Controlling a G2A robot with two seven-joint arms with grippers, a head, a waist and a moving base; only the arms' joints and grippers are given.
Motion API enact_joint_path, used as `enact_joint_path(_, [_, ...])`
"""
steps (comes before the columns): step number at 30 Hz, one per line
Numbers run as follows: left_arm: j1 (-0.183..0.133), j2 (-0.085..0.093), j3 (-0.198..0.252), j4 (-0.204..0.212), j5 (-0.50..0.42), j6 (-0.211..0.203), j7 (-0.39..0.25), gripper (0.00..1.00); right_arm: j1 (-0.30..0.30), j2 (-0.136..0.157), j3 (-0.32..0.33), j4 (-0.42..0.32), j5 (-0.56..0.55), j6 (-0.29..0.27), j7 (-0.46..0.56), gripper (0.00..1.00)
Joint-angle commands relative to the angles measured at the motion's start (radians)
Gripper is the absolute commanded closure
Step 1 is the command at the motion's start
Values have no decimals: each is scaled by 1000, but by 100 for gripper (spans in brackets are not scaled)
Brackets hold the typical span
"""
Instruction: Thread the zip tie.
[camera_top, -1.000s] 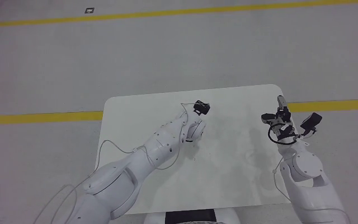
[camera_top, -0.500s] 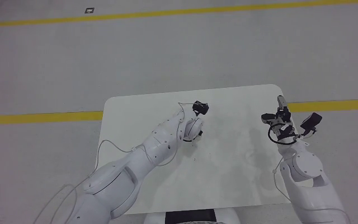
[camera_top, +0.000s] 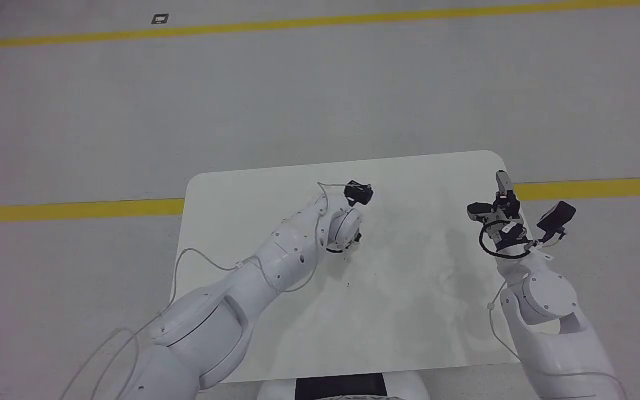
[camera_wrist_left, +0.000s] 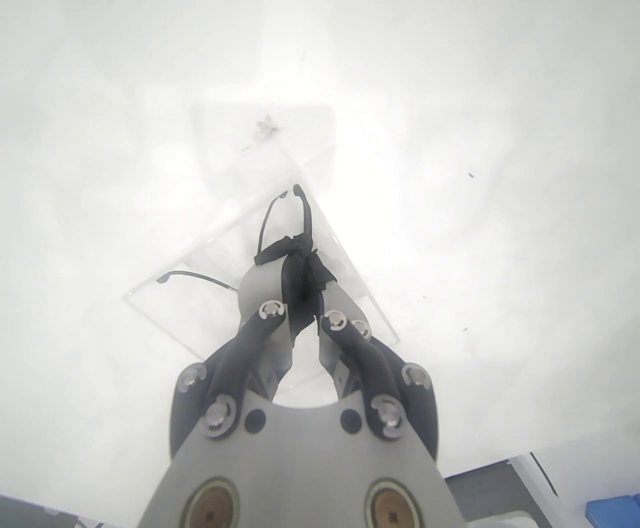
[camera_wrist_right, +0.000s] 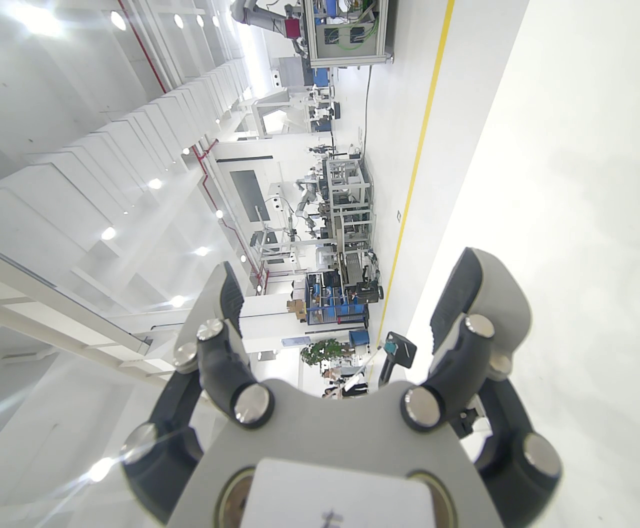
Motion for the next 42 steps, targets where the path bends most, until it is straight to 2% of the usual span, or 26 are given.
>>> enact_joint_path(1, [0,-1,0,-2,1,1,1,99,0,0,0,0,0,0,0,0])
enact_joint_path(12, [4,5,-5,-30,17,16,4,100,0,0,0,0,0,0,0,0])
enact_joint_path(21, [20,21,-17,-71,48,41,-7,100,0,0,0,0,0,0,0,0])
enact_joint_path(22, [21,22,-19,-74,49,42,-8,91,0,0,0,0,0,0,0,0])
enact_joint_path(23, [23,23,-21,-76,51,43,-9,87,0,0,0,0,0,0,0,0])
enact_joint_path(25, [25,25,-23,-77,53,43,-9,82,0,0,0,0,0,0,0,0])
enact_joint_path(28, [27,27,-26,-79,55,42,-10,81,0,0,0,0,0,0,0,0])
enact_joint_path(42, [29,24,-27,-61,54,32,-10,84,0,0,0,0,0,0,0,0])
